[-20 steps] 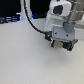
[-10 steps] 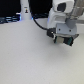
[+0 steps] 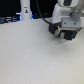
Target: Open the kcup holder, insert the kcup into the holder, and close the kcup holder
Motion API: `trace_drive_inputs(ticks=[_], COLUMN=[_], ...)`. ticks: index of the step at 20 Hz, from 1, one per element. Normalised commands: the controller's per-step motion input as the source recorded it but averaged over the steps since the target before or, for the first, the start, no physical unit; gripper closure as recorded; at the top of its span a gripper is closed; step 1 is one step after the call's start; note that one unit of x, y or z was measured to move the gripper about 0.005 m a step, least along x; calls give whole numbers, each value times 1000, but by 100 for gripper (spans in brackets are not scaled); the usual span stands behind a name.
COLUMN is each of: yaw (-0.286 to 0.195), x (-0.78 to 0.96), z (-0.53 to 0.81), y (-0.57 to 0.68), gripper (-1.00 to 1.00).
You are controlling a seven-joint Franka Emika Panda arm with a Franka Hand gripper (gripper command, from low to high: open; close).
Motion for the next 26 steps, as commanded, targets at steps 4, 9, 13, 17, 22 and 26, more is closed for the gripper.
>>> trace_drive_inputs(ticks=[4, 9, 13, 17, 22, 26], yaw=[25, 20, 14, 11, -7, 3], x=[-819, -857, -925, -784, 10, 7], z=[14, 8, -2, 171, 464, 0], y=[597, 573, 547, 508, 114, -8], gripper=[-100, -100, -100, -100, -100, -100])
